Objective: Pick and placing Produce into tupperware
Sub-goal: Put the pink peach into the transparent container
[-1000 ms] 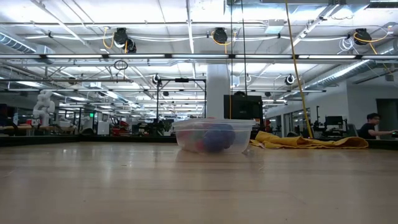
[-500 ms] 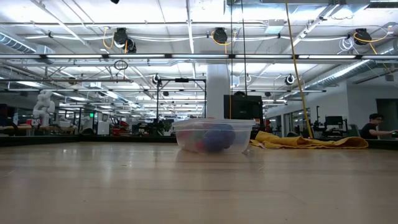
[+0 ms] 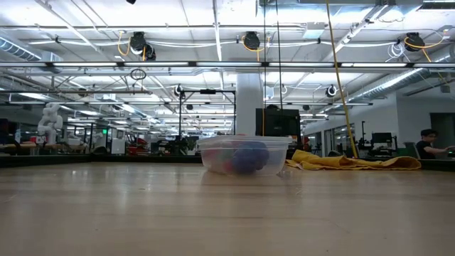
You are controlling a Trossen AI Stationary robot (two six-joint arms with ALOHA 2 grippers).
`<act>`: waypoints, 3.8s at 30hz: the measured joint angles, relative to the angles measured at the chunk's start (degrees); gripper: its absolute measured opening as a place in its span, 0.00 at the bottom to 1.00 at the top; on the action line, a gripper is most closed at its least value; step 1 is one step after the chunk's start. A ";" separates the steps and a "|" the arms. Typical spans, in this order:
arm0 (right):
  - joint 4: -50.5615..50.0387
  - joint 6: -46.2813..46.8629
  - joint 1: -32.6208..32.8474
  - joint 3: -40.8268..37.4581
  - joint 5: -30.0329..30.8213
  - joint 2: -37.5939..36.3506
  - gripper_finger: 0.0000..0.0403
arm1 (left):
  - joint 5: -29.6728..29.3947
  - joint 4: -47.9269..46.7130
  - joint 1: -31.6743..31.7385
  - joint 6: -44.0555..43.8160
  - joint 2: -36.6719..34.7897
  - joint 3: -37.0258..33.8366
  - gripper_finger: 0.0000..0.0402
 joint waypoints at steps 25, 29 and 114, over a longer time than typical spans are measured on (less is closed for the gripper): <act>1.02 4.79 0.00 -5.03 0.66 -0.31 0.33 | 0.00 0.00 0.00 0.00 -0.01 0.00 0.49; 0.93 4.57 -0.01 -5.05 0.64 -0.26 0.27 | 0.00 0.02 0.00 0.00 -0.01 0.00 0.49; 15.31 -56.69 -55.87 -5.11 -12.24 -8.07 0.30 | -4.90 0.94 4.68 3.49 -10.83 0.00 0.49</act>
